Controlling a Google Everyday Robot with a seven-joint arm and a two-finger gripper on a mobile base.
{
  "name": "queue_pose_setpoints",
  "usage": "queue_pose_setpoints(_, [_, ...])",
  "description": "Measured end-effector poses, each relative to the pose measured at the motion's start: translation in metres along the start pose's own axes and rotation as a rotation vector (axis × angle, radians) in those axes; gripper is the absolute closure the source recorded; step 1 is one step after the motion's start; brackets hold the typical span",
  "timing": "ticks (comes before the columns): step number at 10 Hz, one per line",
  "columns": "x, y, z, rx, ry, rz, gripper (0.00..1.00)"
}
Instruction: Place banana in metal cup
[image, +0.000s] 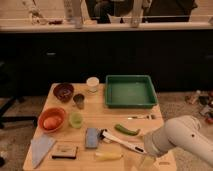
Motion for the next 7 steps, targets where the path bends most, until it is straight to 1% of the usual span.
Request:
queue_pose_setpoints(1, [-0.007,0.007,0.006,0.004,-0.028,-0.003,0.20])
queue_pose_setpoints(2, [-0.018,0.012,0.017,0.006,-0.057,-0.011,0.20])
queue_pose_setpoints(3, [-0.022,0.014,0.024,0.006,-0.069,-0.005,0.20])
queue_pose_setpoints(4, [-0.028,0.016,0.037,0.003,-0.081,0.001,0.20])
queue_pose_setpoints(5, [-0.037,0.018,0.053,-0.004,-0.082,0.004,0.20])
queue_pose_setpoints(7, [-0.050,0.017,0.072,-0.009,-0.071,0.002,0.20])
